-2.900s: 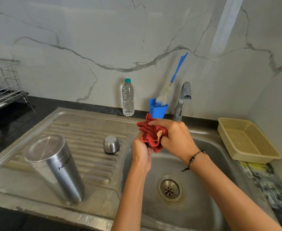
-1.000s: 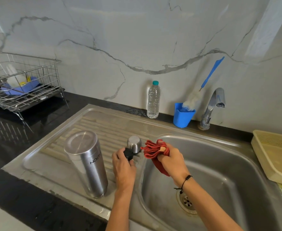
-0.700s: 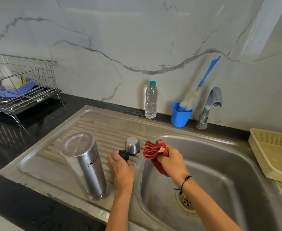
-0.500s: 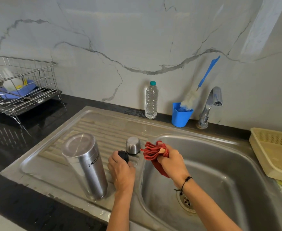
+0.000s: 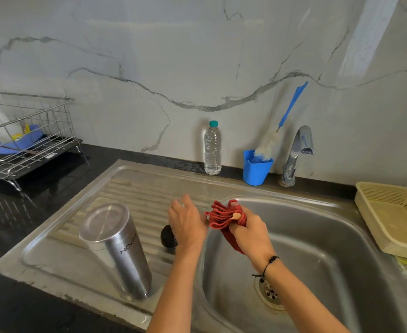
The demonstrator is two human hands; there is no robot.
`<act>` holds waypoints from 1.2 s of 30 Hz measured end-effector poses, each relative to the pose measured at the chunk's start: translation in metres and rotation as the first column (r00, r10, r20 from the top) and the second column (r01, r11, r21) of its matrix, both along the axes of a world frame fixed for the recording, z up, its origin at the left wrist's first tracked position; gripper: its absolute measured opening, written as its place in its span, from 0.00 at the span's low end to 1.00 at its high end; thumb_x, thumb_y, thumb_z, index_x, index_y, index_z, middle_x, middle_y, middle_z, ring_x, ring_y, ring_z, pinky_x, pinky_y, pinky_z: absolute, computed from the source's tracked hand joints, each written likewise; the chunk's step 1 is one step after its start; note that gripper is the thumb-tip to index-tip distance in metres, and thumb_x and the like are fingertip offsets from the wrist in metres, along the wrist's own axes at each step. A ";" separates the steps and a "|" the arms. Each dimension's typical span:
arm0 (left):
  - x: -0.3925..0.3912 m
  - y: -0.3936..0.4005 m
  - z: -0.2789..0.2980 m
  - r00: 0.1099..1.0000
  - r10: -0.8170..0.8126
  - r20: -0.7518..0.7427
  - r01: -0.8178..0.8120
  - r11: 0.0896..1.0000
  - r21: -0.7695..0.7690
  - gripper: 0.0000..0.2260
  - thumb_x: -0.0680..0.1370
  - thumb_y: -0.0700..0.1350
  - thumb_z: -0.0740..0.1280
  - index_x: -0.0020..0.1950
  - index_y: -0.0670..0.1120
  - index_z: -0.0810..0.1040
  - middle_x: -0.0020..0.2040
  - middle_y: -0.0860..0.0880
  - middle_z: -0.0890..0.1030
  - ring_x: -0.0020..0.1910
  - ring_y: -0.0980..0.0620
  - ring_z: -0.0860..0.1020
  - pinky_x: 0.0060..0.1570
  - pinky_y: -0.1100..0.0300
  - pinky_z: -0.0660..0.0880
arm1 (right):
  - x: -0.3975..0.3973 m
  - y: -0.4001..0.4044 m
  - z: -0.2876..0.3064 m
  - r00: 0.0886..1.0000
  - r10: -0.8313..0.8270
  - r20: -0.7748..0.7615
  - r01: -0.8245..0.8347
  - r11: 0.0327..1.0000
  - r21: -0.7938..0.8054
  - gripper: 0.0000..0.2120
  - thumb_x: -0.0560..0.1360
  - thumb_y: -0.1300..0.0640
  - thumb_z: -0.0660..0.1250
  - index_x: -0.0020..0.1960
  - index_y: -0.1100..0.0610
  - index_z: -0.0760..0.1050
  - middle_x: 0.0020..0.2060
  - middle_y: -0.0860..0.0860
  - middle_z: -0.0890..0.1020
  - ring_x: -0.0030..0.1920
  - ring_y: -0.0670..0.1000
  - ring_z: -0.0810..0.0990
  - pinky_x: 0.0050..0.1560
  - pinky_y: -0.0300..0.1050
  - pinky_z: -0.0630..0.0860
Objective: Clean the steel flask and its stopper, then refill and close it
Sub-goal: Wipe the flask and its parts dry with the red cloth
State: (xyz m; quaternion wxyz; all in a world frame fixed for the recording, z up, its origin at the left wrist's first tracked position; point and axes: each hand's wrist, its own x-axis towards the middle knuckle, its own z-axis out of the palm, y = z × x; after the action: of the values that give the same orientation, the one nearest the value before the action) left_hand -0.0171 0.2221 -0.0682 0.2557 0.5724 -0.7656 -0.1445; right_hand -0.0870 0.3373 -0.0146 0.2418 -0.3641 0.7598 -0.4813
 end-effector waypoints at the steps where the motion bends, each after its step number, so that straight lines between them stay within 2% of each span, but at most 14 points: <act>1: -0.005 -0.007 0.000 0.997 -0.001 0.081 -0.004 0.998 0.057 0.22 0.76 0.44 0.67 0.67 0.41 0.67 0.64 0.39 0.69 0.63 0.40 0.68 0.61 0.53 0.66 | -0.002 0.001 0.001 1.000 -0.009 0.004 0.009 1.000 0.003 0.19 0.75 0.68 0.59 0.62 0.54 0.74 0.43 0.47 0.78 0.48 0.46 0.75 0.46 0.34 0.68; 5: -0.020 -0.029 -0.009 0.969 -0.037 0.246 -0.037 0.957 0.289 0.21 0.78 0.46 0.64 0.69 0.44 0.65 0.68 0.39 0.66 0.67 0.40 0.66 0.64 0.50 0.65 | -0.014 0.006 0.006 1.000 -0.029 0.004 0.028 0.999 0.016 0.17 0.74 0.69 0.59 0.58 0.55 0.76 0.40 0.45 0.79 0.47 0.47 0.76 0.40 0.28 0.68; 10: -0.024 -0.045 -0.016 0.941 -0.055 0.335 -0.051 0.953 0.298 0.19 0.79 0.47 0.63 0.68 0.43 0.68 0.66 0.38 0.69 0.64 0.40 0.69 0.62 0.50 0.69 | -0.032 0.018 0.010 0.998 -0.061 0.005 0.061 0.998 0.015 0.17 0.74 0.70 0.58 0.56 0.55 0.76 0.40 0.46 0.78 0.40 0.40 0.74 0.34 0.19 0.67; 12: -0.023 -0.049 -0.013 0.955 -0.077 0.286 -0.020 0.947 0.321 0.18 0.78 0.48 0.63 0.66 0.43 0.71 0.64 0.39 0.73 0.63 0.40 0.71 0.62 0.51 0.70 | -0.037 0.021 0.010 0.997 -0.077 0.008 0.077 0.997 0.009 0.16 0.75 0.69 0.59 0.57 0.55 0.75 0.41 0.46 0.78 0.42 0.41 0.75 0.35 0.21 0.68; 14: -0.026 -0.045 -0.004 0.994 -0.110 -0.020 0.108 0.901 0.421 0.22 0.77 0.48 0.67 0.69 0.43 0.70 0.67 0.40 0.73 0.66 0.41 0.70 0.65 0.51 0.69 | -0.042 0.022 0.012 0.995 -0.097 0.012 0.097 0.995 0.005 0.16 0.75 0.68 0.59 0.58 0.54 0.75 0.42 0.47 0.78 0.45 0.44 0.76 0.39 0.25 0.68; 15: -0.027 -0.039 0.004 0.955 -0.075 -0.287 0.215 0.844 0.492 0.26 0.77 0.46 0.69 0.73 0.44 0.67 0.70 0.42 0.71 0.68 0.43 0.69 0.67 0.50 0.67 | -0.045 0.022 0.012 0.993 -0.115 0.020 0.115 0.993 -0.004 0.16 0.75 0.67 0.59 0.58 0.53 0.75 0.43 0.48 0.79 0.48 0.46 0.77 0.39 0.27 0.68; 17: -0.027 -0.016 0.021 0.719 0.050 -0.694 0.449 0.728 0.518 0.30 0.76 0.42 0.69 0.76 0.48 0.62 0.71 0.48 0.70 0.70 0.46 0.67 0.69 0.50 0.63 | -0.051 0.021 0.015 0.982 -0.173 0.079 0.178 0.982 -0.061 0.18 0.75 0.68 0.60 0.60 0.51 0.75 0.46 0.48 0.79 0.51 0.48 0.77 0.41 0.28 0.69; 20: -0.026 0.014 0.028 0.441 0.148 -0.885 0.603 0.682 0.414 0.32 0.74 0.37 0.69 0.76 0.46 0.62 0.55 0.49 0.78 0.63 0.47 0.74 0.70 0.52 0.62 | -0.059 0.019 0.023 0.945 -0.262 0.194 0.300 0.933 -0.199 0.20 0.75 0.67 0.61 0.64 0.51 0.73 0.47 0.42 0.79 0.54 0.47 0.76 0.58 0.41 0.71; 23: -0.023 0.032 0.032 0.212 0.222 -0.952 0.701 0.644 0.306 0.24 0.70 0.38 0.69 0.65 0.38 0.70 0.40 0.47 0.80 0.40 0.53 0.78 0.50 0.58 0.74 | -0.060 0.019 0.038 0.941 -0.258 0.220 0.327 0.865 -0.381 0.21 0.74 0.69 0.61 0.62 0.50 0.75 0.49 0.40 0.80 0.57 0.44 0.77 0.65 0.45 0.70; 26: -0.028 0.045 0.037 0.082 0.210 -0.974 0.753 0.628 0.199 0.07 0.73 0.42 0.64 0.42 0.38 0.76 0.32 0.47 0.79 0.32 0.54 0.77 0.39 0.59 0.70 | -0.050 0.026 0.048 0.993 -0.110 0.035 0.114 0.889 -0.443 0.23 0.73 0.69 0.60 0.60 0.47 0.75 0.49 0.44 0.82 0.53 0.44 0.80 0.57 0.42 0.75; 28: -0.030 0.051 0.039 -0.019 0.280 -0.960 0.797 0.584 0.155 0.11 0.79 0.41 0.58 0.46 0.39 0.79 0.41 0.43 0.82 0.42 0.50 0.80 0.45 0.56 0.73 | -0.040 0.028 0.046 0.977 0.023 -0.210 -0.101 0.923 -0.371 0.26 0.68 0.67 0.58 0.62 0.50 0.75 0.53 0.49 0.82 0.54 0.45 0.80 0.58 0.42 0.74; 31: -0.028 0.058 0.046 -0.097 0.474 -0.875 0.852 0.494 0.174 0.21 0.79 0.51 0.55 0.50 0.41 0.84 0.51 0.41 0.83 0.52 0.46 0.81 0.49 0.55 0.78 | -0.025 0.028 0.037 0.829 0.170 -0.533 -0.292 0.944 -0.152 0.28 0.66 0.56 0.53 0.64 0.54 0.75 0.66 0.54 0.74 0.68 0.52 0.70 0.69 0.43 0.64; 33: -0.027 0.063 0.049 -0.099 0.487 -0.868 0.849 0.497 0.182 0.25 0.77 0.57 0.55 0.41 0.44 0.87 0.45 0.44 0.85 0.45 0.50 0.84 0.41 0.60 0.80 | -0.017 0.029 0.031 0.701 0.138 -0.699 -0.297 0.949 -0.110 0.27 0.66 0.54 0.53 0.61 0.56 0.77 0.63 0.59 0.75 0.65 0.60 0.72 0.66 0.51 0.64; 36: -0.026 0.066 0.044 -0.117 0.489 -0.864 0.781 0.584 0.224 0.26 0.81 0.52 0.53 0.36 0.45 0.86 0.39 0.46 0.85 0.37 0.53 0.84 0.33 0.64 0.79 | -0.009 0.031 0.023 0.569 0.054 -0.820 -0.298 0.943 -0.145 0.23 0.67 0.56 0.55 0.57 0.57 0.80 0.58 0.60 0.79 0.60 0.61 0.77 0.61 0.56 0.68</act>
State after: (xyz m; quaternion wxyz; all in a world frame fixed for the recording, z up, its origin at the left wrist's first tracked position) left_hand -0.0428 0.2880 -0.0238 0.4216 0.1825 -0.2186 -0.8609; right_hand -0.0961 0.3679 0.0084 -0.1333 -0.6458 0.6733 -0.3345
